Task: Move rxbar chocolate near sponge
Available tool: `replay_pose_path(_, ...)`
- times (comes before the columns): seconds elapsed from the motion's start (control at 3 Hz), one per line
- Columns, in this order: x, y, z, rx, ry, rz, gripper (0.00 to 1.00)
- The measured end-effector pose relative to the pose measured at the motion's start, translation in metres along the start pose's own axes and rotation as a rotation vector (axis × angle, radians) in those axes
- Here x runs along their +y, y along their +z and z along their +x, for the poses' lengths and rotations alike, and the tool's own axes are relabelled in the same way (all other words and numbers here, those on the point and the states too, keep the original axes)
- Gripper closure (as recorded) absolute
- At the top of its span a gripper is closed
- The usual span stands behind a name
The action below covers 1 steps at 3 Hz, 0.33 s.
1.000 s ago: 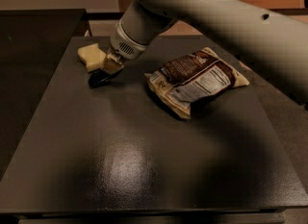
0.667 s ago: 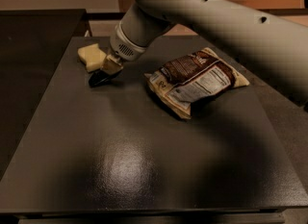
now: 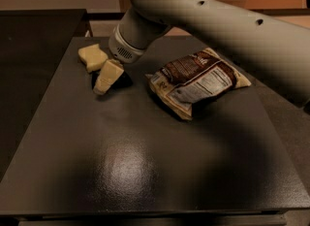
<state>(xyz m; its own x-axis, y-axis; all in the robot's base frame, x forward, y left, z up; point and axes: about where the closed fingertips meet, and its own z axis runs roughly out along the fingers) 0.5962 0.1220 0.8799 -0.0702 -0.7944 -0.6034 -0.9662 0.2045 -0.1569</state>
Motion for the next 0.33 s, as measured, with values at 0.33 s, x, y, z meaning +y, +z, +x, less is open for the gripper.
replay_pose_path(0.33,0.0000,0.0000,0.0000,0.000,0.000,0.000,0.00)
